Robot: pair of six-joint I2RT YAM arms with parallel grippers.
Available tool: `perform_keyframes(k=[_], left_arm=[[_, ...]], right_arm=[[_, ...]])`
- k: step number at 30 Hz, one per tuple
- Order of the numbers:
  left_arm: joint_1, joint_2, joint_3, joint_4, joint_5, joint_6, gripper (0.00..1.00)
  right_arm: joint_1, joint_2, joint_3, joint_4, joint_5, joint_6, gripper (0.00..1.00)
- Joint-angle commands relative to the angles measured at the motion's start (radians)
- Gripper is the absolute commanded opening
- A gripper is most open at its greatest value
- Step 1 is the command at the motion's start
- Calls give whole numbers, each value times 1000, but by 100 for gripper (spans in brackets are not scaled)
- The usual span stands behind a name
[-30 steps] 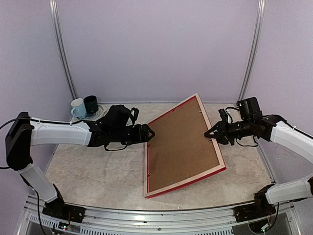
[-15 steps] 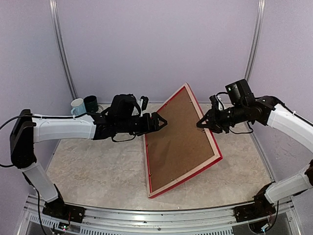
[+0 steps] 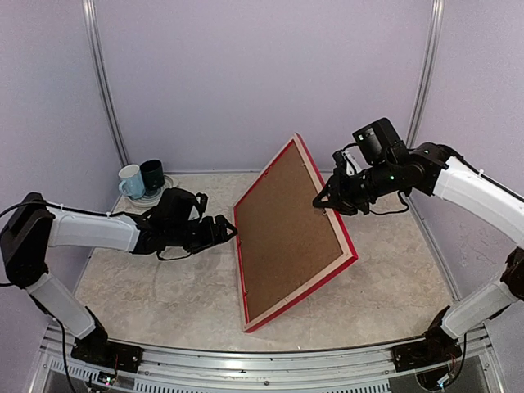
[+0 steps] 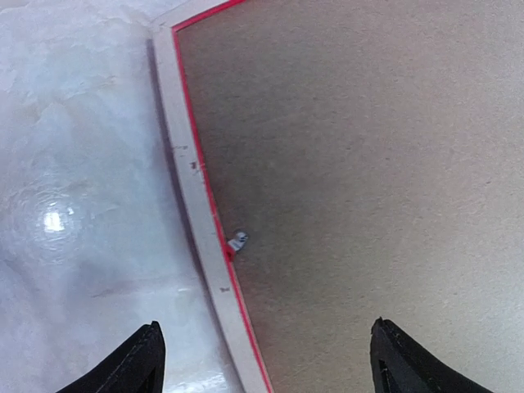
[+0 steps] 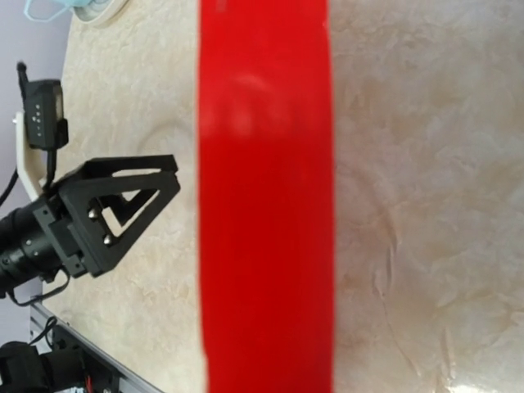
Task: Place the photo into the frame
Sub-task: Turn over the photo frame.
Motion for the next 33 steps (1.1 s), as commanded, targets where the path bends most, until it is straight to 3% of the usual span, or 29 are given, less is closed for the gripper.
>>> perform_keyframes(k=[1, 13, 23, 33], left_arm=[[36, -13, -51, 49, -2, 4, 82], [44, 156, -53, 122, 46, 23, 47], [14, 288, 11, 138, 64, 29, 43], [-2, 323, 27, 144, 64, 25, 42]], right_arm=[[17, -3, 74, 100, 49, 3, 11], [27, 18, 109, 100, 36, 18, 13], [54, 43, 130, 146, -11, 27, 23], [86, 46, 148, 196, -46, 36, 37]])
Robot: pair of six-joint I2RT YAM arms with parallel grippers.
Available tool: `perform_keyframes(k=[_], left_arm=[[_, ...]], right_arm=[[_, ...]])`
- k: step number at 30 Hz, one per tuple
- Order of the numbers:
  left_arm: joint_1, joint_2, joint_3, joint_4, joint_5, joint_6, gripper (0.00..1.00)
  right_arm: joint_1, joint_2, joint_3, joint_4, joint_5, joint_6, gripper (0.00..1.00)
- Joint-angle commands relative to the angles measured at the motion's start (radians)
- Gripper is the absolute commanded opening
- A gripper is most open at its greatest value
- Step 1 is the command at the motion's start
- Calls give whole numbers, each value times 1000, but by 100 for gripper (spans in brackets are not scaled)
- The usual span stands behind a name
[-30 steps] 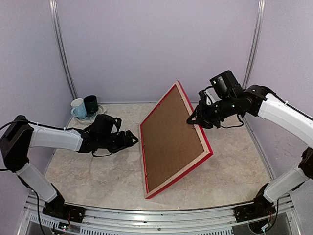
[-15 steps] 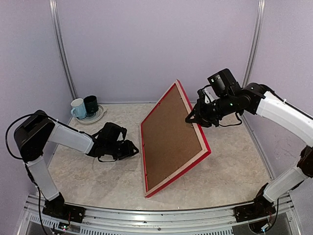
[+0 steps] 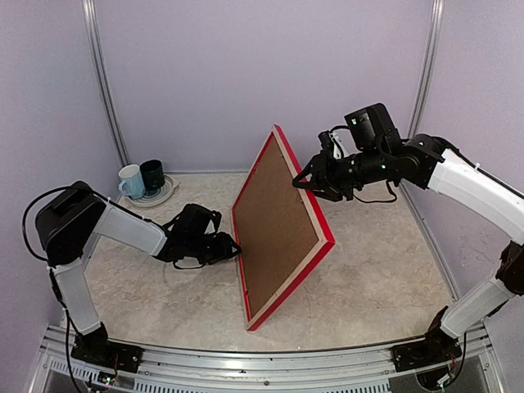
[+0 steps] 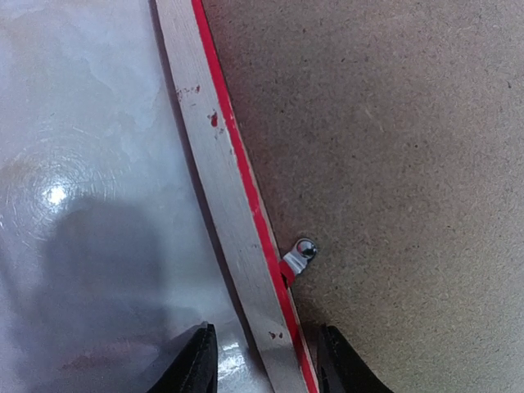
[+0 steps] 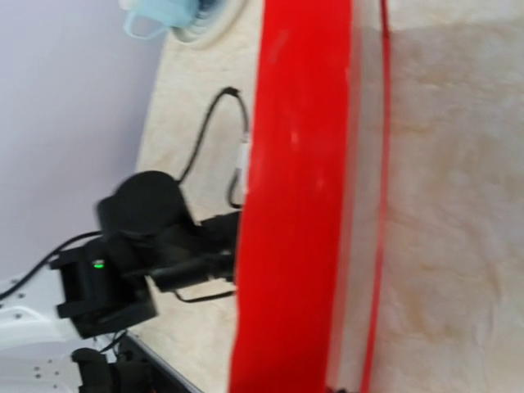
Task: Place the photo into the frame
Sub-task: Turn over the photo frame.
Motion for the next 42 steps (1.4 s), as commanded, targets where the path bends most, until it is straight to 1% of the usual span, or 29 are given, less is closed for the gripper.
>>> perform_keyframes(k=[1, 10, 23, 27, 32, 42], left_arm=[[-17, 39, 13, -12, 12, 10, 42], [-21, 47, 46, -22, 17, 12, 42], [-5, -33, 84, -90, 8, 36, 42], [12, -80, 76, -112, 8, 40, 43], [42, -188, 77, -162, 4, 51, 48], [59, -422, 180, -262, 28, 46, 54]], right_arm=[[26, -13, 38, 100, -37, -2, 37], [63, 13, 35, 143, -65, -1, 41], [77, 41, 36, 215, -100, 4, 42], [78, 50, 33, 237, -111, 4, 42], [78, 55, 32, 263, -122, 5, 43], [82, 97, 60, 288, -145, 4, 43]])
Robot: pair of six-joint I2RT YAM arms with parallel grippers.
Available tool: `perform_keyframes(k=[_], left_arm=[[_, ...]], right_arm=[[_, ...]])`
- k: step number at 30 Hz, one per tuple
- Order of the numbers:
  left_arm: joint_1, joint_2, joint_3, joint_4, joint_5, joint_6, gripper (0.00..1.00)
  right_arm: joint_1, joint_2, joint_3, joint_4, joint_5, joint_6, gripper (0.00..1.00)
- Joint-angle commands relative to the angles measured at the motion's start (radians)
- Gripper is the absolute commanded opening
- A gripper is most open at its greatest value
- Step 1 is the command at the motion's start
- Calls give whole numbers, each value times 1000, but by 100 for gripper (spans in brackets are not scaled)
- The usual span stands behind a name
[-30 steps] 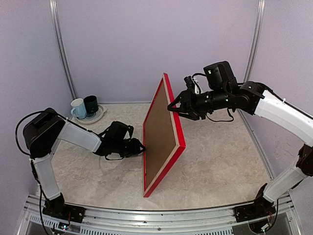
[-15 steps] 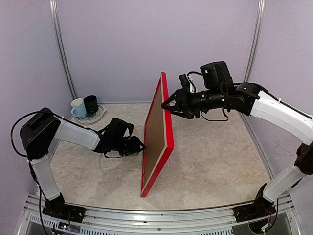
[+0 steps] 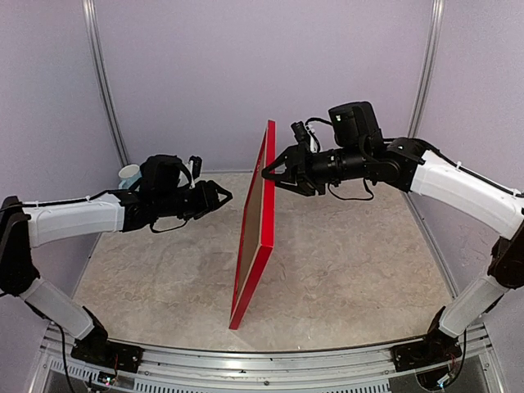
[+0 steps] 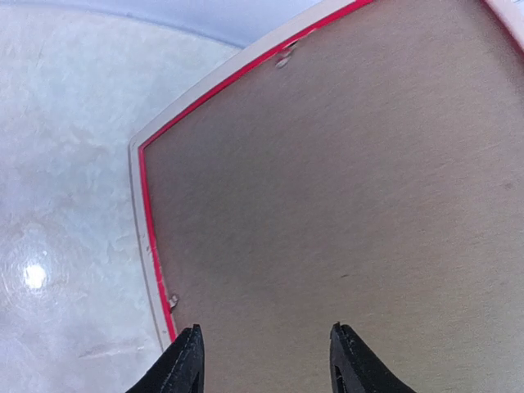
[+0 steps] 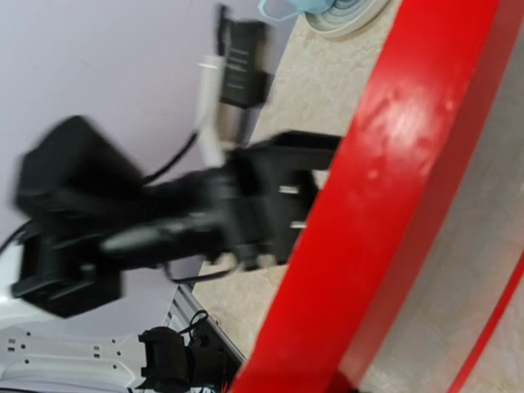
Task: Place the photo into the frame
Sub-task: Turn over the photo frame.
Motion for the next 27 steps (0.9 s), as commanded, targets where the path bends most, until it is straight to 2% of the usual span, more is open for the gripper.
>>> perform_keyframes(k=[1, 9, 22, 27], left_arm=[[5, -98, 73, -67, 31, 8, 55], [4, -181, 119, -93, 91, -17, 81], [5, -257, 136, -62, 111, -52, 98], [5, -275, 155, -56, 109, -61, 99]], right_arm=[[18, 29, 46, 54, -21, -3, 43], [28, 85, 86, 93, -50, 1, 44], [44, 166, 100, 206, -100, 28, 46], [48, 186, 99, 247, -115, 39, 46]])
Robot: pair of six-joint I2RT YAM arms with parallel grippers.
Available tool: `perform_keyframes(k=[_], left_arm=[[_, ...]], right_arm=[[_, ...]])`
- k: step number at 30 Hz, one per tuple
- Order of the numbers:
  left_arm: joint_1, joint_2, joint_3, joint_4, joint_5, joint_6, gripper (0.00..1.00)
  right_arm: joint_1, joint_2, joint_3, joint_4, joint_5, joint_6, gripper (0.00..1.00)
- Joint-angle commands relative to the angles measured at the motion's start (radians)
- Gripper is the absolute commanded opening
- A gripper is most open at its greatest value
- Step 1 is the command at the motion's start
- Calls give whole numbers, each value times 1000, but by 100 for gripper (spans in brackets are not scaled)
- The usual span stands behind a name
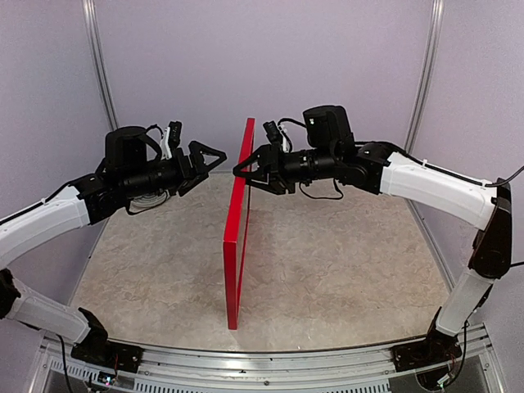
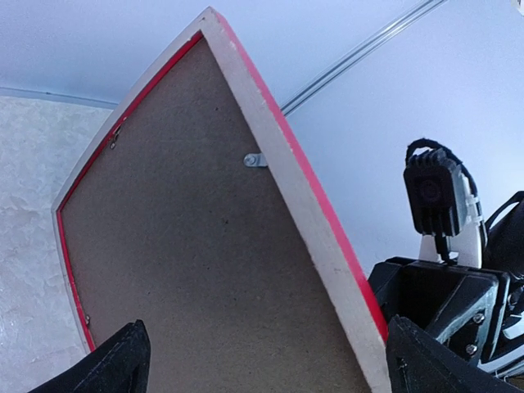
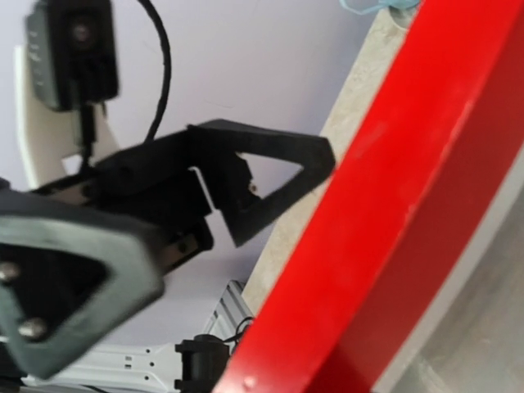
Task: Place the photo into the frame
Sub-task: Turn over the photo frame, then pass from the right arm to the left
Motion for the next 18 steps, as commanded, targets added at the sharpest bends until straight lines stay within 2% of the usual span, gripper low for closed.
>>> perform_keyframes(k=[1, 9, 14, 18], left_arm=[[5, -26, 55, 30, 13, -10, 99], [8, -12, 73, 30, 50, -13, 99], [11, -6, 78, 29, 54, -10, 99], [19, -2, 72, 30, 71, -13, 99]], right_arm=[[17, 24, 23, 62, -25, 14, 46], [29, 62, 42, 115, -51, 23, 47], [41, 100, 91, 119, -64, 21, 53], [47, 121, 113, 119, -69, 19, 54]])
